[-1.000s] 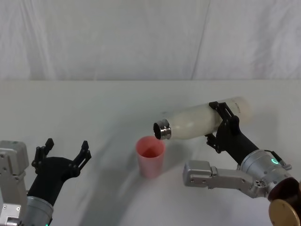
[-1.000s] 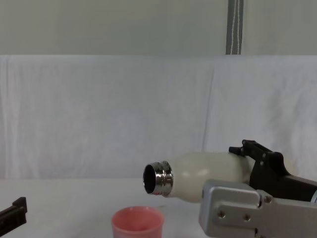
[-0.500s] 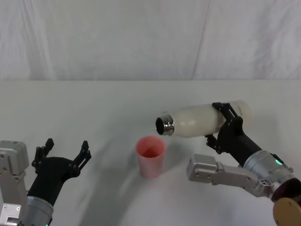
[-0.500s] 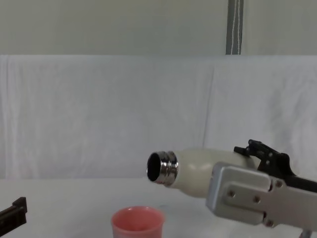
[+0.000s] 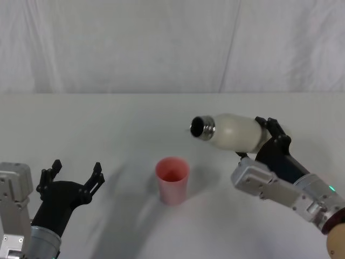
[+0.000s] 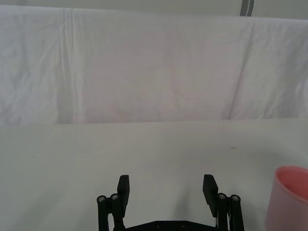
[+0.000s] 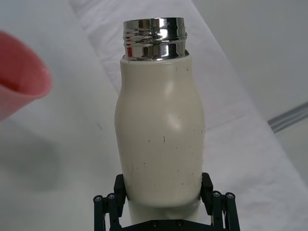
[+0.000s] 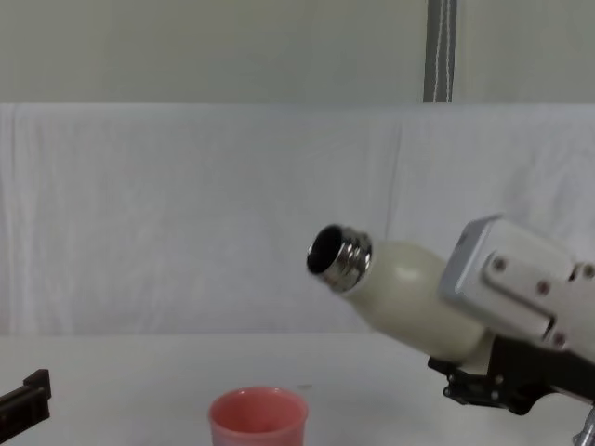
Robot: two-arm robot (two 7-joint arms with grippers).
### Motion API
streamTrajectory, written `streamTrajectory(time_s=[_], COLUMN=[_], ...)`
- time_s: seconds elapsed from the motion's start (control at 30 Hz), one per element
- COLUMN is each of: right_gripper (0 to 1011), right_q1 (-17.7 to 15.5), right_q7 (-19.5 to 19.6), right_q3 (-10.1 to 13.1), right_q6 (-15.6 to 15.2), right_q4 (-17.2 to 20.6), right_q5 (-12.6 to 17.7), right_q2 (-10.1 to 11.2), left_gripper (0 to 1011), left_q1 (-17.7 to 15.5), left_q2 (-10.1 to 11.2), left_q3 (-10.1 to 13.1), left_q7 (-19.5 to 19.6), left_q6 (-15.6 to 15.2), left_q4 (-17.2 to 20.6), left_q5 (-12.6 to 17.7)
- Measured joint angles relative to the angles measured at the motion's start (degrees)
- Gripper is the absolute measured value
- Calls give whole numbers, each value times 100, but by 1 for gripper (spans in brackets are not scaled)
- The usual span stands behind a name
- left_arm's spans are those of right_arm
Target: Grasp the thermos with one hand and pour water into the cup lid.
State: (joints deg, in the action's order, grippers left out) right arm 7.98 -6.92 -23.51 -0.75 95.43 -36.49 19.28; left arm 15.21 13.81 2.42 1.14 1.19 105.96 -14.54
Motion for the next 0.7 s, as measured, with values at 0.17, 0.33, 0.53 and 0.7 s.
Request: streamTrajectory(time_s=[0.17,0.33,0.53,0.7], right_gripper=[951,951,951,951], right_q1=[-93,-159,-219,-271], right_q7=[-121,-261,-414,-509], right_q3=[256,472,696,848], right_q6=[63,125,173,181], right_q4=[33,43,54,58], right_q5=[563,1104,1709,2183], right_q2=[-139,-267,-399,-493], left_gripper=[1001,1001,1001,1001], left_q1=[0,0,0,0], left_q2=[0,0,0,0], left_q3=[0,0,0,0], left_q7=[0,0,0,0], left_q6=[0,0,0,0], left_q4=[0,0,0,0], left_q5=[0,0,0,0])
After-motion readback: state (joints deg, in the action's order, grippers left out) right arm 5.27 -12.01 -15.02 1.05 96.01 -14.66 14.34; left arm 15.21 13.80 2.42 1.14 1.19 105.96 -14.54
